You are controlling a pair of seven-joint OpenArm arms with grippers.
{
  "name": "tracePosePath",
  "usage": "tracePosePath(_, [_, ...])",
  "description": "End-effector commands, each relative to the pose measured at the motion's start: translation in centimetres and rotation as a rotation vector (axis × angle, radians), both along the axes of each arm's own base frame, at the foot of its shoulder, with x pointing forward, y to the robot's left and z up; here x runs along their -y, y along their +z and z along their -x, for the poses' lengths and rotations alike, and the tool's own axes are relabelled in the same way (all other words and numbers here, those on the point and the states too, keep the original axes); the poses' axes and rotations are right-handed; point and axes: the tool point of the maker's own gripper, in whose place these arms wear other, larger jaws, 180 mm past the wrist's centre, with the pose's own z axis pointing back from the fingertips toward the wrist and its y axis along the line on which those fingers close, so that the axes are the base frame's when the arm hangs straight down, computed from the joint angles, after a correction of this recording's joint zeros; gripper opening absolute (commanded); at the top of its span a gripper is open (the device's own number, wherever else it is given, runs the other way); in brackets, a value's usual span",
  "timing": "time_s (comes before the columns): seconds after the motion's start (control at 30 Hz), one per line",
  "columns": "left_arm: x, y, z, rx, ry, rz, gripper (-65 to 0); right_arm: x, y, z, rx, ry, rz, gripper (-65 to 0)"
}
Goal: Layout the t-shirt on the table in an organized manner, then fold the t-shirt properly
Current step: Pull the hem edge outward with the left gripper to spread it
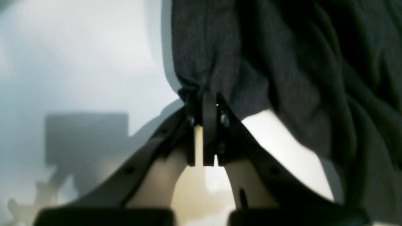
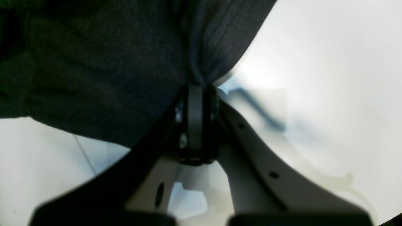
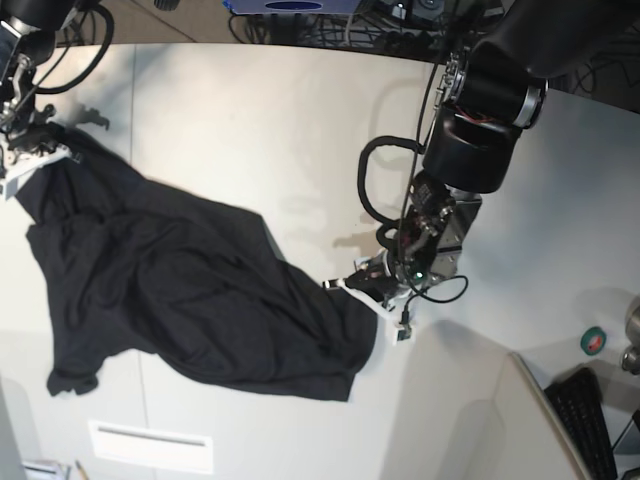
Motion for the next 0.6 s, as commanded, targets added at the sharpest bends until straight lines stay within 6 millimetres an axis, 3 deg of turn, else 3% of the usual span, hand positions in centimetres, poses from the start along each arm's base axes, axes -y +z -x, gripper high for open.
tracePosePath(0.0, [-1.8, 2.2, -1.5, 0.034, 0.038, -0.005, -65.0, 1.0, 1.1, -0.9, 0.034, 0.003, 0.027, -65.0])
tracePosePath(0.1, [-5.4, 2.6, 2.2, -0.091, 0.222, 0.034, -65.0, 1.2, 1.2, -0.8, 0.033, 0.005, 0.033, -65.0])
tracePosePath(0.17, [-6.7, 4.4, 4.2, -0.093, 0.307, 0.067, -65.0, 1.2, 1.2, -0.8, 0.034, 0.005, 0.033, -65.0])
tracePosePath(0.33, [-6.4, 8.3, 8.2, -0.115, 0.300, 0.137, -65.0, 1.7, 4.1, -1.5, 0.093, 0.035, 0.100, -65.0])
tracePosePath(0.47, [-7.2, 6.9, 9.9, -0.212, 0.335, 0.164, -65.0, 1.5, 5.6, -2.3, 0.097, 0.052, 0.111, -65.0])
tracePosePath(0.57, [-7.2, 5.6, 9.4, -0.259, 0.347, 0.172, -65.0, 1.8, 6.0, -3.2, 0.108, 0.052, 0.113, -65.0])
